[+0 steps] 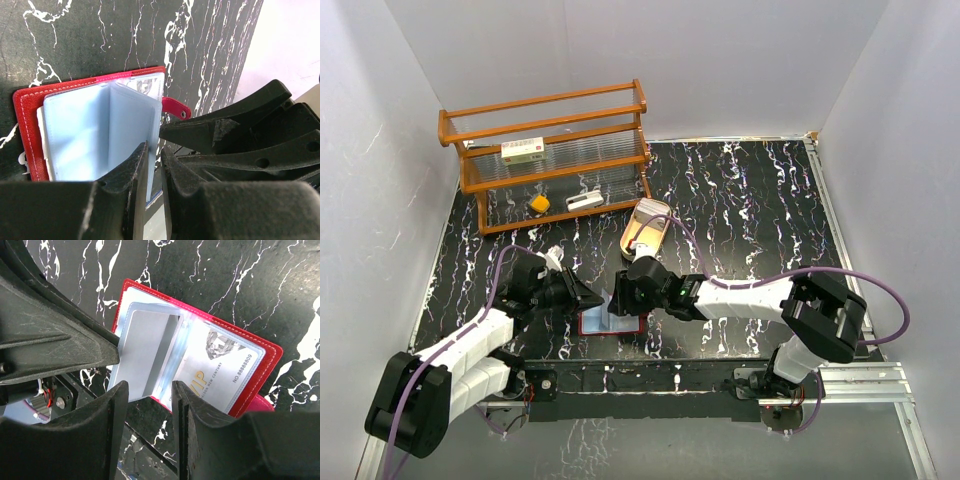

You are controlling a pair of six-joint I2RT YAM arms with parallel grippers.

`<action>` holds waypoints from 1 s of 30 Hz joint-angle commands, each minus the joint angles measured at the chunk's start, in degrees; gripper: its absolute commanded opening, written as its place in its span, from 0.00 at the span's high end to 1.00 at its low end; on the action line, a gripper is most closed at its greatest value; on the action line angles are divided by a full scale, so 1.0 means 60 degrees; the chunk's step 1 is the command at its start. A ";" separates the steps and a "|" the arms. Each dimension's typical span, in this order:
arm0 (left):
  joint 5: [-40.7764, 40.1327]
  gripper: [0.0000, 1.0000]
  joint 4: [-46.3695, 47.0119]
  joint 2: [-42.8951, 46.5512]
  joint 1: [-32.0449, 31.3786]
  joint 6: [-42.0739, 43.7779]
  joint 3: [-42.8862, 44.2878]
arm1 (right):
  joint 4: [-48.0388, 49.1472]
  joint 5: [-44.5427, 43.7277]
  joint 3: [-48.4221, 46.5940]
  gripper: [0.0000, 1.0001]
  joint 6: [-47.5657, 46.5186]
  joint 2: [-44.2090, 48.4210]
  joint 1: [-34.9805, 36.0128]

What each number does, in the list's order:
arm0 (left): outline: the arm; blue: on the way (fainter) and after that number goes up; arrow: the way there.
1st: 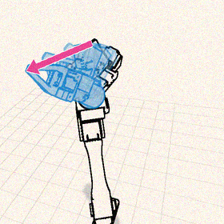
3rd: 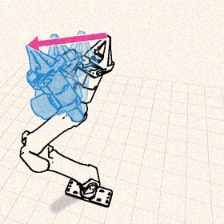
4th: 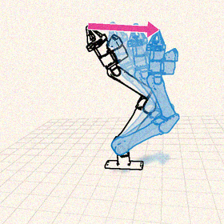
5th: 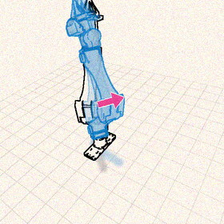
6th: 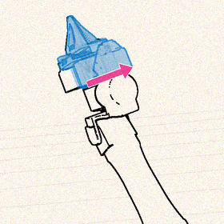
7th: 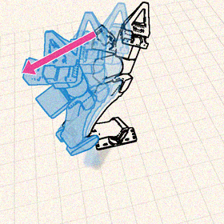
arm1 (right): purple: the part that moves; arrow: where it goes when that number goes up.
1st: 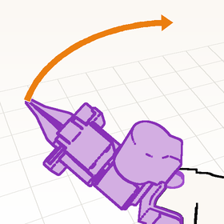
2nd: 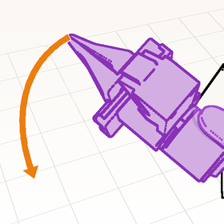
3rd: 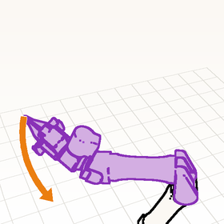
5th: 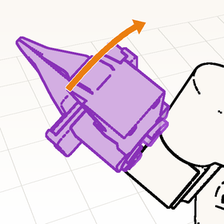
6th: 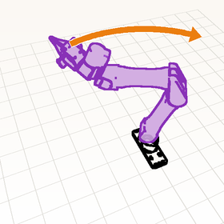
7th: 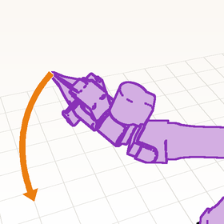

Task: Put the credit cards into the card holder
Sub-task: Insert the credit card into the card holder.

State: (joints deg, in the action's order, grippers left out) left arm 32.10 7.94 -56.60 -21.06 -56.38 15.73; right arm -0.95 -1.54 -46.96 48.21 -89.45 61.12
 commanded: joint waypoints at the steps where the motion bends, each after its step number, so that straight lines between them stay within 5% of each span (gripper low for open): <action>1: 0.0046 0.85 0.0038 0.0049 0.0034 0.0066 -0.0054 | 0.0622 0.0294 -0.0040 0.61 0.0054 0.0304 0.0081; 30: -0.0036 0.84 0.0127 -0.0013 0.0035 0.0036 -0.0074 | 0.0539 0.0378 -0.0521 0.50 0.0291 0.0059 0.0416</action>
State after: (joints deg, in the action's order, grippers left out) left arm 31.29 8.16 -56.62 -21.06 -56.38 15.20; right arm 0.16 1.26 -47.27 49.91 -89.43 63.07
